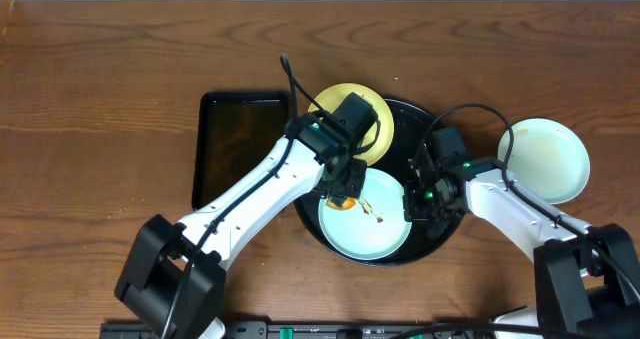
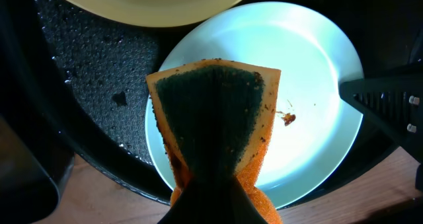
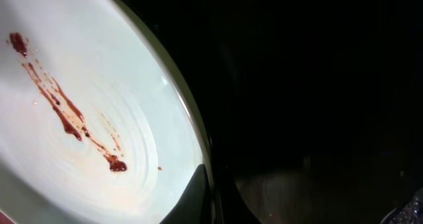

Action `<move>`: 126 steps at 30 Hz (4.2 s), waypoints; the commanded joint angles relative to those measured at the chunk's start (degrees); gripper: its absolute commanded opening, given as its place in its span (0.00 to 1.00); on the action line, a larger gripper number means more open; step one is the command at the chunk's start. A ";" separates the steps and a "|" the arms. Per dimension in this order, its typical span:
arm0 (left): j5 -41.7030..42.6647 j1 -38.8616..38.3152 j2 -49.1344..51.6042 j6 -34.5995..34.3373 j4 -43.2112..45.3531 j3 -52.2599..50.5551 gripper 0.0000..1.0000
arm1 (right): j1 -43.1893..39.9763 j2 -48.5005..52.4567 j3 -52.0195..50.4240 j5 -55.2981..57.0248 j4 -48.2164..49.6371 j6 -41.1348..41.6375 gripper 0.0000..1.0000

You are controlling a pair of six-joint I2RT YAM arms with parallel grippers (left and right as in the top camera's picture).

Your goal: Clean dirty plates on tray and stack at the side

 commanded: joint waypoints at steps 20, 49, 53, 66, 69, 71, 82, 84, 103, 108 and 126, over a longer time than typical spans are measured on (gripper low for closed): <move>0.79 -10.69 4.87 -12.98 19.26 -9.51 0.08 | -0.22 0.24 -0.26 3.61 -0.74 0.59 0.01; -13.75 -7.89 10.34 -22.86 23.45 -9.51 0.08 | -0.22 0.24 -0.26 3.58 -2.32 0.55 0.01; -14.14 -4.02 11.10 -22.01 21.49 -9.51 0.08 | -0.22 0.24 -0.26 3.61 -2.45 0.55 0.01; -10.23 -2.80 5.53 -14.71 10.14 -8.07 0.07 | -0.22 0.24 -0.26 3.87 -2.43 0.55 0.01; -11.96 -2.69 -0.24 -11.28 10.08 -7.10 0.07 | -0.22 0.24 -0.26 4.02 -2.45 0.57 0.01; -15.04 -2.47 -3.72 -11.30 9.38 -7.10 0.07 | -0.22 0.24 -0.26 4.02 -2.45 0.57 0.01; -16.94 6.67 -10.38 -11.30 2.99 -7.13 0.08 | 1.05 0.24 -0.44 4.02 -2.32 0.59 0.13; -16.94 9.53 -10.38 -11.30 2.99 -7.13 0.07 | 1.44 0.24 -0.90 4.02 -1.70 0.59 0.13; -16.46 17.33 -10.36 -11.32 2.56 -7.45 0.08 | -0.92 -1.60 -2.36 5.46 3.39 0.70 0.01; -16.50 17.33 -10.36 -11.32 2.60 -7.45 0.08 | -3.21 -8.39 1.68 11.17 0.48 -4.50 0.01; -16.50 17.33 -10.36 -11.32 2.62 -7.45 0.08 | -3.15 -26.29 3.30 32.20 7.13 -24.22 0.01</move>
